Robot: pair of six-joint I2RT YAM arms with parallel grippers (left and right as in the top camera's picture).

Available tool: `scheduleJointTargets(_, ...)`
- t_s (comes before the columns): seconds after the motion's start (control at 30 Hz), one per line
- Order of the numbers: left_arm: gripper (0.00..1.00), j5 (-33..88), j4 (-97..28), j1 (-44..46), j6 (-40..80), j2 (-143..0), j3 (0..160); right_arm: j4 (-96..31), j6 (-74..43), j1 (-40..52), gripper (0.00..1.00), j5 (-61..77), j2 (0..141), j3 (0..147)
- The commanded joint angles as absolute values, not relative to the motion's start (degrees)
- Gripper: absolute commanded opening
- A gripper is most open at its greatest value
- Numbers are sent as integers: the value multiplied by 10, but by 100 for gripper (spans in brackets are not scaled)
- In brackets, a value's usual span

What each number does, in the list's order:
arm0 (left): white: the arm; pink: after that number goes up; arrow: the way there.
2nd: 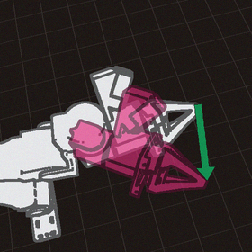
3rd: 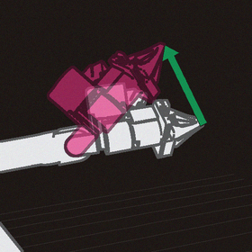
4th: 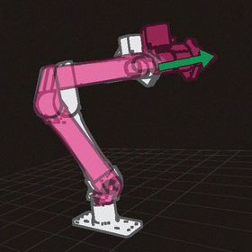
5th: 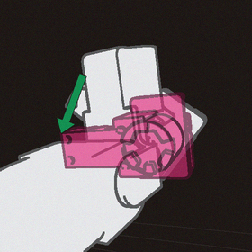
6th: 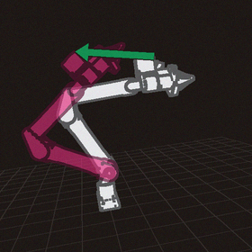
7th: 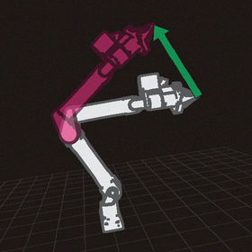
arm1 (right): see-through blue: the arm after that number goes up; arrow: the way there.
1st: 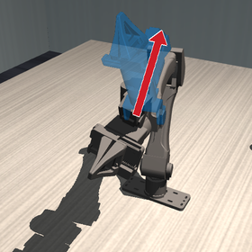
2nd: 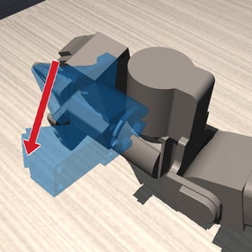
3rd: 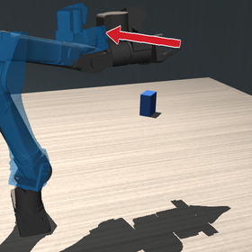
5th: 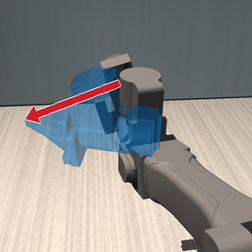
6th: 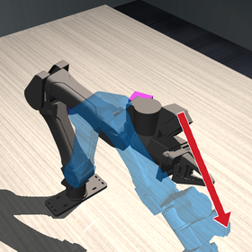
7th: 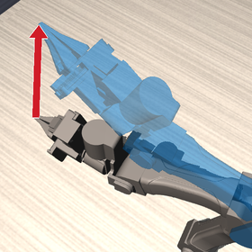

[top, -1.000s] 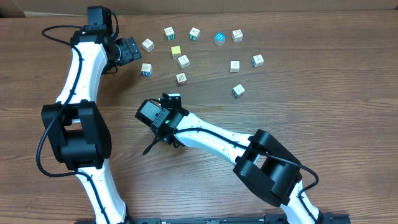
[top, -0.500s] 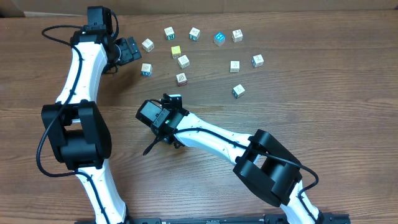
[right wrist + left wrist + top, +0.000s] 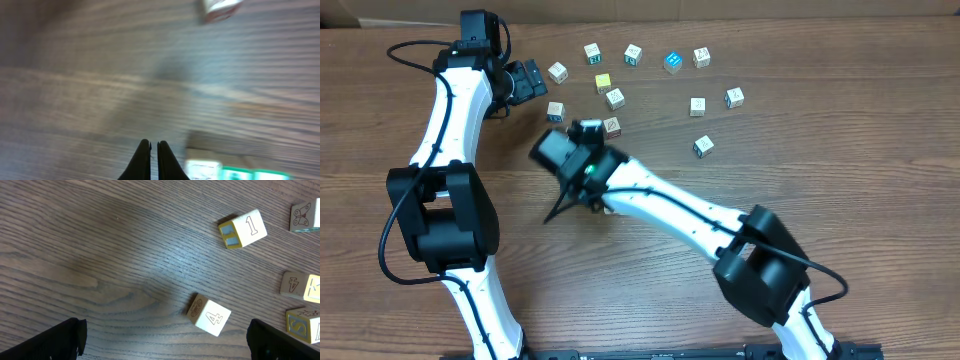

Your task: Form a circle

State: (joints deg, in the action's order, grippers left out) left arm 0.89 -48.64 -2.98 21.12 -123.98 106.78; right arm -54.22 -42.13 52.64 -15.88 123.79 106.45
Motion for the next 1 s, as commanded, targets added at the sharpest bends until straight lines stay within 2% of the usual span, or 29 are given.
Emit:
scheduleJointTargets(0.0, 100, 11, -486, -25, 223, -1237, 1075, -588, -415, 478, 4, -169, 1205, 1096)
scheduleJointTargets(0.13, 100, 11, -486, -26, 223, -1237, 1075, -660, -415, 424, 11, -169, 1205, 1092)
scheduleJointTargets(0.3, 100, 11, -486, -26, 223, -1237, 1075, -728, -416, 351, 13, -168, 1205, 1078)
scheduleJointTargets(0.6, 100, 11, -486, -26, 223, -1237, 1075, -762, -418, 251, 44, -152, 1205, 1040)
scheduleJointTargets(0.77, 100, 11, -486, -27, 223, -1237, 1075, -752, -415, 220, 51, -152, 1205, 1028)
scheduleJointTargets(0.97, 100, 11, -487, -25, 223, -1237, 1075, -707, -326, 172, 51, -105, 1205, 1031)
